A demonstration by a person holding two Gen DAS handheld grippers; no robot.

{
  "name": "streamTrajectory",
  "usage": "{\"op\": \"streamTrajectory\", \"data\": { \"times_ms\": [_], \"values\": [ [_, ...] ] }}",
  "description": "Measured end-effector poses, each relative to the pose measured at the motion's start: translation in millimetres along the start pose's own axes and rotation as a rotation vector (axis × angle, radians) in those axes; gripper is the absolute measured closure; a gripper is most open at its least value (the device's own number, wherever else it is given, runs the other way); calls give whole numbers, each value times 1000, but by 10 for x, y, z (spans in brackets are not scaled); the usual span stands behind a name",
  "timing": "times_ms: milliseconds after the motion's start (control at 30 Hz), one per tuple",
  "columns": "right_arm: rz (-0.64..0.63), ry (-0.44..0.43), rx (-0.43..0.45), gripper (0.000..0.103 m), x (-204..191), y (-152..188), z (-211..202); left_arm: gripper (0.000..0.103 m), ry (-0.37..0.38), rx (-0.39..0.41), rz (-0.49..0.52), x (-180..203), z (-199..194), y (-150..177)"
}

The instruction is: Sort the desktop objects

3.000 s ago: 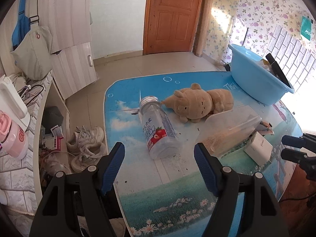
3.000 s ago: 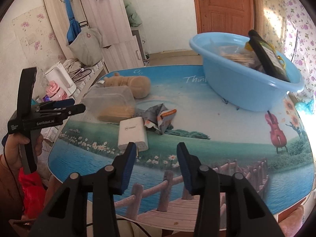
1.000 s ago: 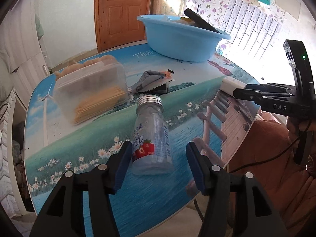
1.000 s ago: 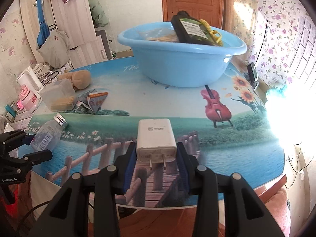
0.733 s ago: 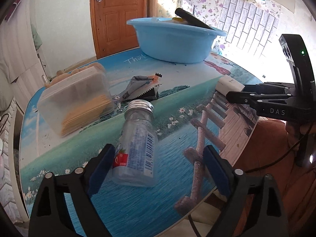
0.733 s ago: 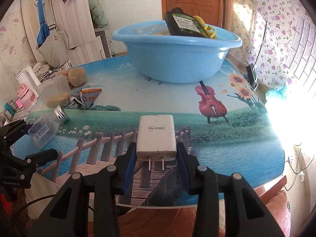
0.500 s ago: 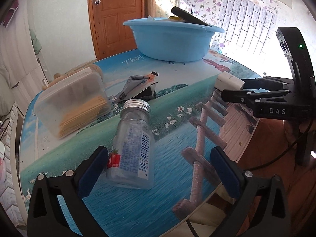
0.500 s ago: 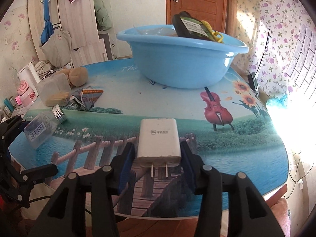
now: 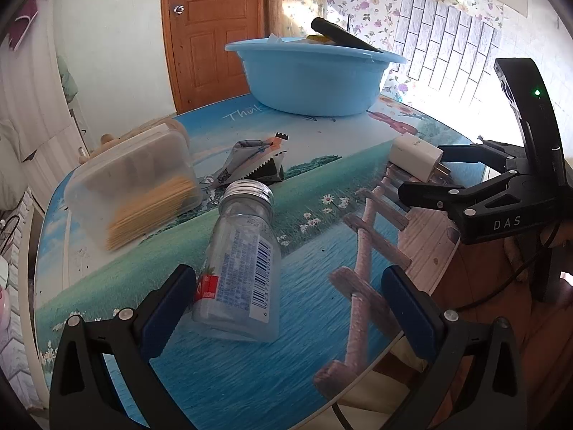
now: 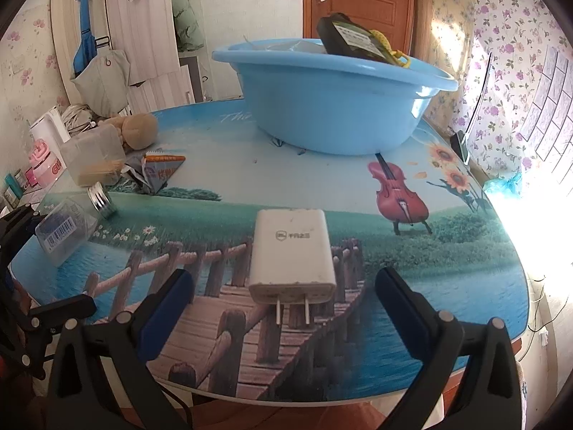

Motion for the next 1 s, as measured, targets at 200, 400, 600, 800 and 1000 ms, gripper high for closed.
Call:
{"op": "streamTrajectory", "data": {
  "times_ms": [200,400,600,800,1000],
  "values": [
    [-2,2,5,0,2,0,2,0,-2,-3,2,-4,0,-4],
    [0,7,7,0,-1,-2,4,0,-3,-2,2,-3,1,-9],
    [-1,7,7,0,1,-2,1,0,-3,-2,1,-2,4,-12],
    [0,6,6,0,0,-1,-3,0,1,2,-6,-12,-2,-12],
    [18,16,37,39,46,-41,-75,31,-4,25,-29,-59,-39,-43]
  ]
}}
Point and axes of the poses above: each gripper's, at about its wrist camera, not at the fingertips, and z roughly the way its jaws point, x to its right, y to its underside, the point moved 8 cm from there along z, roughly the way its jaws point, and after that the axes turned 2 degrees about -z, right-handed, at the moved point
